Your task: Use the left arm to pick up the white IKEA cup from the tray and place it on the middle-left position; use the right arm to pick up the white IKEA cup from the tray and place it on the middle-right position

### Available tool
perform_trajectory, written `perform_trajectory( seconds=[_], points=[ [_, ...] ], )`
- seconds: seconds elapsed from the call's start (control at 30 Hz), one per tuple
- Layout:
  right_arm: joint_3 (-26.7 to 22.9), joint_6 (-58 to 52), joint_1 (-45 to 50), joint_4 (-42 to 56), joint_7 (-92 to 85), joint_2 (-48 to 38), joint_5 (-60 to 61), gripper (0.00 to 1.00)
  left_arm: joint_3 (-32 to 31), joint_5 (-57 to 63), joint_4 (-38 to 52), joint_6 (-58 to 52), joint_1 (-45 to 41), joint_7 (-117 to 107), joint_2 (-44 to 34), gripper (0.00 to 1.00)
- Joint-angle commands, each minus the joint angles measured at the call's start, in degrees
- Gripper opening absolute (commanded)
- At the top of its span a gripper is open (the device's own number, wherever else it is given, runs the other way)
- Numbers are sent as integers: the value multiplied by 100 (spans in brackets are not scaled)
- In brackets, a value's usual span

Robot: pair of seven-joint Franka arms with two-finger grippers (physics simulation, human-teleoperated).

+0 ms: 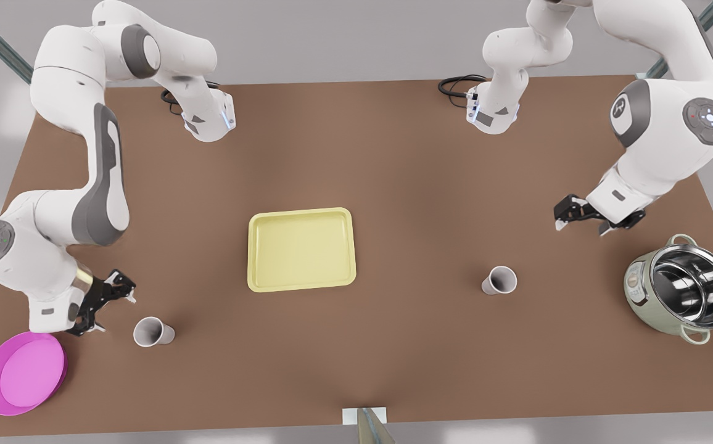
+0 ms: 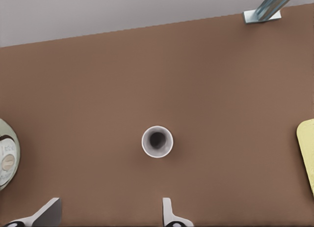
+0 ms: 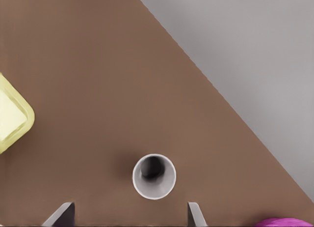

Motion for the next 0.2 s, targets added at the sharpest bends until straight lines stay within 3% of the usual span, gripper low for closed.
perform_trajectory(
  seconds=[0.0, 0.03, 0.07, 0.13, 0.17],
  points=[
    [-24, -1251, 87, 91, 2654, -207, -717, 100, 7, -13, 31, -455, 41, 55, -5, 100],
    [-33, -1330, 70, 91, 2716, -215, -589, 100, 7, -13, 31, -464, 41, 37, -5, 100],
    [11, -1339, 87, 91, 4170, -207, -473, 100, -2, -13, 22, -464, 41, 28, -5, 100],
    [64, -1674, 157, -181, 4527, -224, -201, 100, -2, -13, -22, -473, 41, 19, -5, 100],
    [55, -1175, 157, -1030, 4518, -644, -166, 100, 7, -21, -30, -587, 50, 19, -5, 100]
  ],
)
